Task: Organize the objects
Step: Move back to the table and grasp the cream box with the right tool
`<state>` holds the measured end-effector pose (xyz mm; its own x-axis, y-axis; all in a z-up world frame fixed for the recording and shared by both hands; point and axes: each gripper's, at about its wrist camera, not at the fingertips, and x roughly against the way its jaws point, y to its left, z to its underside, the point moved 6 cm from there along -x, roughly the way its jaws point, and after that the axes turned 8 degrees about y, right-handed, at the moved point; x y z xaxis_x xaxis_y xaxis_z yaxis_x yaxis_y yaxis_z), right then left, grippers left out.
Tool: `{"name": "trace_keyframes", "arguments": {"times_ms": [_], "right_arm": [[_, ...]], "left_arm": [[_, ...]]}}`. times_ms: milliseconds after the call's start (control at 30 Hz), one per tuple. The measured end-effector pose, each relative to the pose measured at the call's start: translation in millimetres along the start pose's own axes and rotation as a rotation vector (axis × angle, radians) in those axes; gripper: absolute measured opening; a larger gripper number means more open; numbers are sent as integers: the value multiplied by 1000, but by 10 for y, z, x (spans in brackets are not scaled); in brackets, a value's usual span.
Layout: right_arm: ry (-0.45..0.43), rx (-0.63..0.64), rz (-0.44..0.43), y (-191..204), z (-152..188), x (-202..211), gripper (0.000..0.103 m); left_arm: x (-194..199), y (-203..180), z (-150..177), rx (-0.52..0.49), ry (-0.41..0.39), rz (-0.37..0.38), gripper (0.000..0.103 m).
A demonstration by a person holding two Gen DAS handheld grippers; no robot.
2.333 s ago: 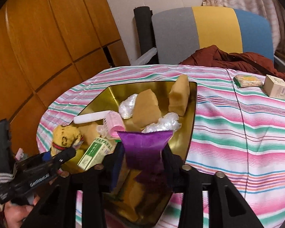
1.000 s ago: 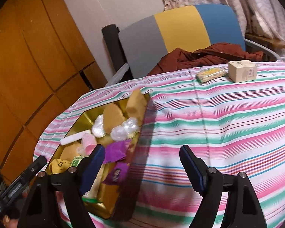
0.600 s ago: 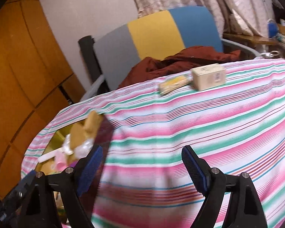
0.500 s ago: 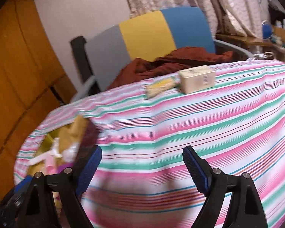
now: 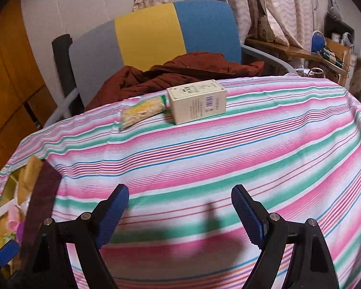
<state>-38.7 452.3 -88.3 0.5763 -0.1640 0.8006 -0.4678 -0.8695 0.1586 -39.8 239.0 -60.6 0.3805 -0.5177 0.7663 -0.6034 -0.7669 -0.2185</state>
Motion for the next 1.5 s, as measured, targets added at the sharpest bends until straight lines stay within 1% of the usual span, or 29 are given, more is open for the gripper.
{"name": "trace_keyframes", "arguments": {"times_ms": [200,300,500,533,633,733,800,900,967,1067,1167,1233,1367,1500], "right_arm": [[14,21,38,-86,-164,-196,89],[11,17,48,-150,-306,-289,89],[-18,-47,66,-282,-713,-420,89],[-29,-54,79,-292,-808,-439,90],[-57,-48,109,-257,-1034,-490,92],[-84,-61,137,-191,-1290,-565,98],[-87,-58,160,-104,-1447,-669,99],[-84,-10,200,47,-1580,-828,99],[-81,11,245,121,-1647,-947,99],[-51,-1,296,102,-1697,-1117,99],[-13,4,344,9,-1655,-1224,99],[-21,14,358,-59,-1584,-1196,99],[-15,17,321,-252,-1337,-1044,100],[-28,-26,330,-634,-1114,-828,100]], "left_arm": [[-192,-103,10,-23,41,9,73],[-229,-129,32,-25,49,7,73],[-251,-123,39,-21,50,9,73],[-251,-122,38,-21,50,8,73],[-229,-103,38,-16,45,8,73],[-185,-60,38,-2,43,11,73],[-151,-25,36,6,37,7,73],[-113,32,48,24,36,6,73],[-94,70,62,31,38,-3,73],[-78,114,82,42,37,-2,73],[-107,150,92,58,42,2,73],[-127,150,92,65,44,5,73],[-119,79,77,50,32,18,73],[-125,-14,44,29,24,31,73]]}}
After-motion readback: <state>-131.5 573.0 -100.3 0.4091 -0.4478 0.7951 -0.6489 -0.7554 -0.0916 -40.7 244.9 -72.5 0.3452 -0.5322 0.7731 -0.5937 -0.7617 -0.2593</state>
